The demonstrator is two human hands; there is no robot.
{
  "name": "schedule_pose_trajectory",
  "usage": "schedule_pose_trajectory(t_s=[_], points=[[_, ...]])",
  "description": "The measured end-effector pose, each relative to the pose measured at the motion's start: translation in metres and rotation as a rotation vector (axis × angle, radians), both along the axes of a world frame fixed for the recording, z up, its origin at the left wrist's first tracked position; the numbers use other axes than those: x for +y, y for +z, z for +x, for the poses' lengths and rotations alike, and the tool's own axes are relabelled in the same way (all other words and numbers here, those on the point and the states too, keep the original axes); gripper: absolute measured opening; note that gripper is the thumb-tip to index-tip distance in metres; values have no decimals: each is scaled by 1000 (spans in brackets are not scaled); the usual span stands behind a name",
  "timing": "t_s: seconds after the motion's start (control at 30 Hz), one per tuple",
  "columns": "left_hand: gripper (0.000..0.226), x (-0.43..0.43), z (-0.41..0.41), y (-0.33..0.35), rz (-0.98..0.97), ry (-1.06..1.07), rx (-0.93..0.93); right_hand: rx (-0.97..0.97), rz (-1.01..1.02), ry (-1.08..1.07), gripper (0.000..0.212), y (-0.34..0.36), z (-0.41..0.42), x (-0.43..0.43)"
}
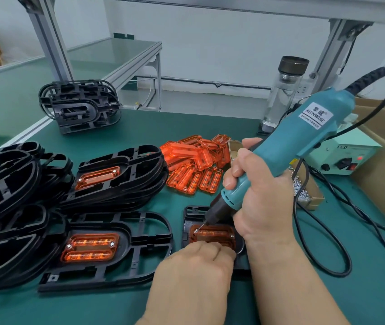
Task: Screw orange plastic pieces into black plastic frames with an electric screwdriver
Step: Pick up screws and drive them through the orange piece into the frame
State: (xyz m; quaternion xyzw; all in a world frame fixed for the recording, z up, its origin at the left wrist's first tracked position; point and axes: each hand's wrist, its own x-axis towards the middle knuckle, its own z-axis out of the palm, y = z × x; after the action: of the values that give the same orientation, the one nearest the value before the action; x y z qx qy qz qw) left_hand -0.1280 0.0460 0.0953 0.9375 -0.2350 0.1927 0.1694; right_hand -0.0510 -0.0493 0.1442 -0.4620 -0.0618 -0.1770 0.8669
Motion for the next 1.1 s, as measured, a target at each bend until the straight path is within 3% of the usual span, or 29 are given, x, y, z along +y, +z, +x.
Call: schedule_pose_trajectory(t_s=[0.17,0.63,0.87,1.1], points=[[21,1,-1,1,-3,-22,27,-22,-39,6,14,0,0,1],[43,3,-2,1,33,-4,79,-65,-84,32,20,-1,-1,4],[29,2,-2,-1,28,19,39,-83,-145,82,14,-3,-3,8],[21,1,-1,-1,31,31,14,-206,-228,329,15,-1,-1,8]])
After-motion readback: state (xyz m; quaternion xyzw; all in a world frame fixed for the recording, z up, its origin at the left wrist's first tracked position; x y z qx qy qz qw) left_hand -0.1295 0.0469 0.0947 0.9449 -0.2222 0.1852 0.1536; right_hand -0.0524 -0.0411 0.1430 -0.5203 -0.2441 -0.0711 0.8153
